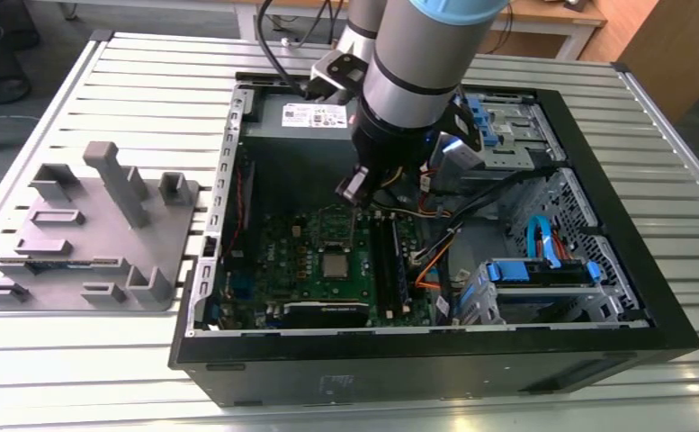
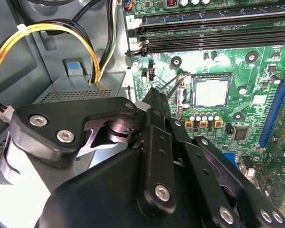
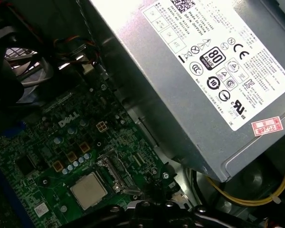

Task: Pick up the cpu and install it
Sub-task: 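Close the cpu cover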

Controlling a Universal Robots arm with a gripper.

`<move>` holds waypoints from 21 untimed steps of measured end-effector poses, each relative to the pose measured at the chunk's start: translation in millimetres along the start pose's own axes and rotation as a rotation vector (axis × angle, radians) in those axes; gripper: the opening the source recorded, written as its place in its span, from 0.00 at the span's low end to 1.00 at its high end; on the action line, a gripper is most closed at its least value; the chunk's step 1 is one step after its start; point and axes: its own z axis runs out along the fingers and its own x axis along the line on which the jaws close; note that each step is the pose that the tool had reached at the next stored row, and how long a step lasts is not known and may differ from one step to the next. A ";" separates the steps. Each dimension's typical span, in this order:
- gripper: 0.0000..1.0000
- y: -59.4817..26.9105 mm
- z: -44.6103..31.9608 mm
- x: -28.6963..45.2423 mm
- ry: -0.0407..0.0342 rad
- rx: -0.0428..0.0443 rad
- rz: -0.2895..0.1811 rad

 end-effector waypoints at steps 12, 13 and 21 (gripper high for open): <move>0.11 -1.4 -2.6 2.3 0.0030 -0.0012 -0.023; 0.11 -1.5 -2.9 2.5 0.0034 -0.0012 -0.024; 0.11 -3.6 -3.6 5.5 0.0047 -0.0016 -0.033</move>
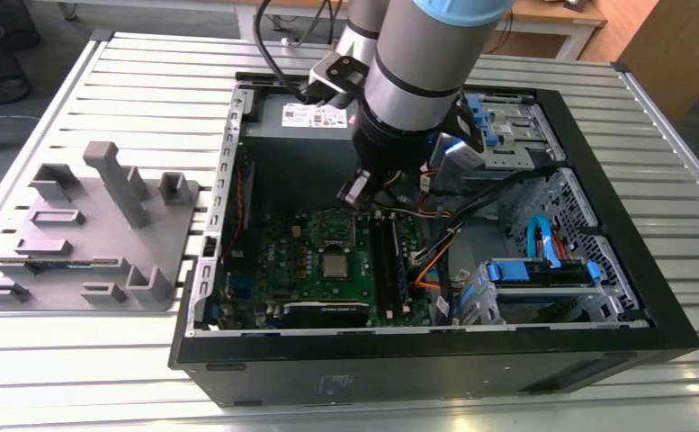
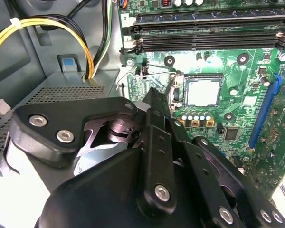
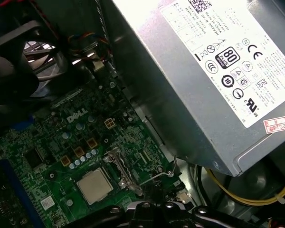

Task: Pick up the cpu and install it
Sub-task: 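Close the cpu cover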

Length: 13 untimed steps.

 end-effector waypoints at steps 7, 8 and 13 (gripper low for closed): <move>0.11 -3.2 -0.8 4.7 0.0008 -0.0003 -0.006; 0.11 -3.8 -1.0 5.5 0.0010 -0.0003 -0.006; 0.11 -6.9 -1.8 9.8 0.0014 -0.0004 -0.009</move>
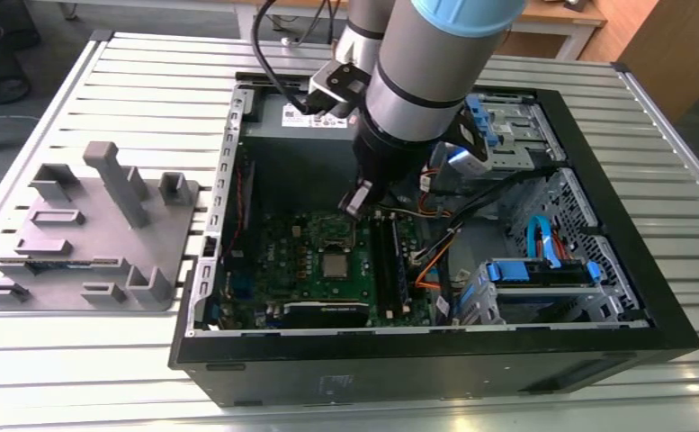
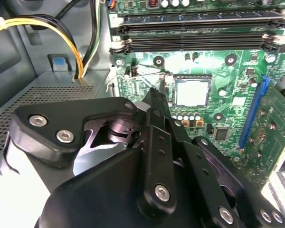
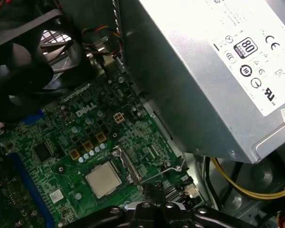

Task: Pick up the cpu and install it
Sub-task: 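Close the cpu cover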

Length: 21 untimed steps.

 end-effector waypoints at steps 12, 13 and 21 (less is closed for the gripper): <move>0.11 -7.3 -2.1 10.2 0.0007 -0.0002 -0.004; 0.11 -7.6 -2.2 10.7 0.0007 -0.0002 -0.005; 0.11 -6.9 -2.0 9.6 0.0031 0.0014 -0.004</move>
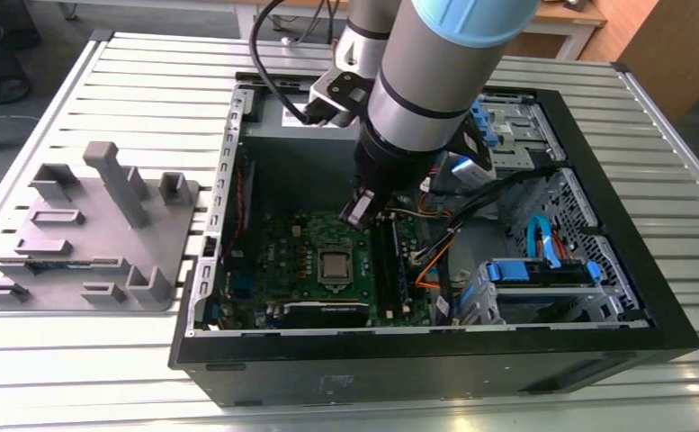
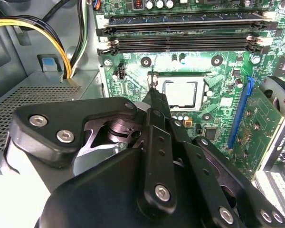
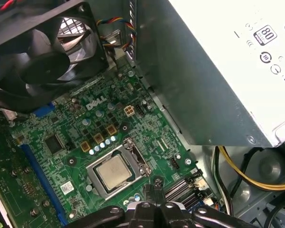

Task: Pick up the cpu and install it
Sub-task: 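Close the cpu cover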

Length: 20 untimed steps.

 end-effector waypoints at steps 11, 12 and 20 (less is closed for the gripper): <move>0.11 4.3 1.0 -6.6 0.0003 0.0002 0.000; 0.11 4.7 1.1 -7.3 0.0005 0.0003 0.000; 0.11 7.9 2.2 -13.3 0.0003 0.0002 0.000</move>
